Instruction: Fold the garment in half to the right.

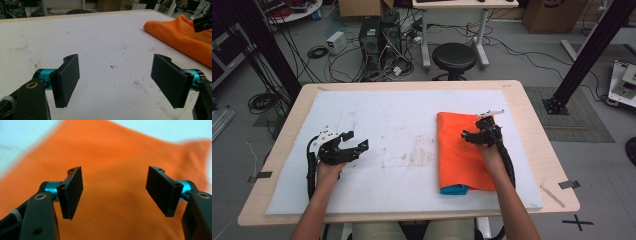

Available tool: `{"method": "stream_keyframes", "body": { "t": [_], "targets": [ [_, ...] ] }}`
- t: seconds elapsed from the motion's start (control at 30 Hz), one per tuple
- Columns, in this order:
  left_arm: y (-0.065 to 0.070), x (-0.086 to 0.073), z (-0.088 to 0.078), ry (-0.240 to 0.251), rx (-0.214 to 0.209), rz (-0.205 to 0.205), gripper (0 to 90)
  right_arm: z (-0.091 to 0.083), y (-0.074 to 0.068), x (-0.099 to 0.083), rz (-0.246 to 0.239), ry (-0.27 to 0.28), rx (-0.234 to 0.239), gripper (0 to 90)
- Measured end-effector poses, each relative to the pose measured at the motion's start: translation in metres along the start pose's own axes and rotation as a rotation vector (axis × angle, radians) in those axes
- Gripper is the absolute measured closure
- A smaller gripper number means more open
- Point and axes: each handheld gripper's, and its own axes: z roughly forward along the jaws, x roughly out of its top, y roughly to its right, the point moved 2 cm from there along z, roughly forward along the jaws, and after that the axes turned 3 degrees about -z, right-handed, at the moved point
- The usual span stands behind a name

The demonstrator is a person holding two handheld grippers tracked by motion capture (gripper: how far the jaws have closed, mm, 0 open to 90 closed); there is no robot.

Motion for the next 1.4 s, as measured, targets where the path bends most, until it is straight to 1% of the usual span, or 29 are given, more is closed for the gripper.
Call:
{"method": "stream_keyframes", "body": {
  "t": [0.07, 0.1, 0.13, 0.17, 0.23, 0.3, 0.33, 0.4, 0.5, 0.57, 0.63, 0.7, 0.77, 0.87, 0.97, 1.0, 1.03, 1.13, 1.27, 1.4],
  "targets": [
    [0.0, -0.001, 0.001, 0.007, -0.003, 0.03, 22.9, 0.001, 0.01, -0.012, 0.0, -0.032, -0.02, 40.0],
    [0.0, -0.001, 0.001, 0.004, -0.005, 0.037, 22.9, 0.001, 0.015, -0.018, -0.001, -0.044, -0.019, 43.2],
    [-0.001, -0.001, 0.001, 0.001, -0.004, 0.041, 22.9, 0.002, 0.019, -0.022, 0.006, -0.046, -0.015, 44.4],
    [-0.001, -0.002, 0.001, -0.006, 0.001, 0.046, 22.9, 0.001, 0.022, -0.026, 0.011, -0.035, -0.012, 47.7],
    [-0.003, -0.002, 0.001, -0.014, 0.006, 0.036, 22.6, -0.002, 0.025, -0.027, 0.006, -0.032, -0.026, 51.1],
    [-0.006, -0.002, 0.0, -0.008, 0.014, 0.027, 22.6, -0.003, 0.027, -0.028, -0.009, -0.04, -0.051, 52.7],
    [-0.007, -0.001, -0.001, -0.003, 0.017, 0.024, 22.6, -0.003, 0.028, -0.029, -0.014, -0.043, -0.052, 53.0],
    [-0.009, -0.001, -0.003, 0.003, 0.025, 0.017, 22.6, -0.004, 0.031, -0.031, -0.01, -0.04, -0.049, 53.2],
    [-0.011, 0.002, -0.008, 0.004, 0.036, 0.019, 22.6, -0.007, 0.037, -0.033, 0.02, -0.03, -0.054, 52.1],
    [-0.011, 0.003, -0.009, 0.014, 0.038, 0.018, 22.3, -0.012, 0.041, -0.036, 0.057, -0.018, -0.054, 49.2],
    [-0.011, 0.003, -0.009, 0.01, 0.039, 0.017, 21.9, -0.018, 0.045, -0.039, 0.074, 0.008, -0.034, 48.8],
    [-0.011, 0.002, -0.008, 0.009, 0.034, 0.012, 21.9, -0.025, 0.047, -0.042, 0.072, 0.034, -0.016, 47.3],
    [-0.009, 0.002, -0.008, 0.016, 0.022, 0.012, 21.6, -0.032, 0.048, -0.044, 0.075, 0.055, -0.011, 42.4],
    [-0.007, 0.003, -0.008, 0.036, 0.007, 0.012, 21.6, -0.042, 0.047, -0.048, 0.081, 0.097, 0.009, 32.5],
    [-0.004, 0.002, -0.007, 0.048, -0.005, 0.01, 21.6, -0.05, 0.042, -0.052, 0.05, 0.15, 0.016, 26.5],
    [-0.004, 0.002, -0.006, 0.044, -0.008, 0.014, 21.6, -0.052, 0.039, -0.053, 0.041, 0.162, 0.016, 25.3],
    [-0.003, 0.002, -0.006, 0.04, -0.01, 0.018, 21.6, -0.054, 0.036, -0.054, 0.027, 0.175, 0.019, 25.2],
    [0.0, 0.002, -0.006, 0.035, -0.014, 0.024, 21.7, -0.062, 0.027, -0.055, 0.008, 0.205, 0.031, 23.2],
    [0.003, 0.003, -0.006, 0.035, -0.018, 0.025, 21.6, -0.071, 0.019, -0.056, -0.002, 0.248, 0.048, 22.6],
    [0.004, 0.003, -0.007, 0.034, -0.021, 0.024, 21.6, -0.078, 0.015, -0.058, -0.005, 0.29, 0.045, 22.1]
  ]
}}
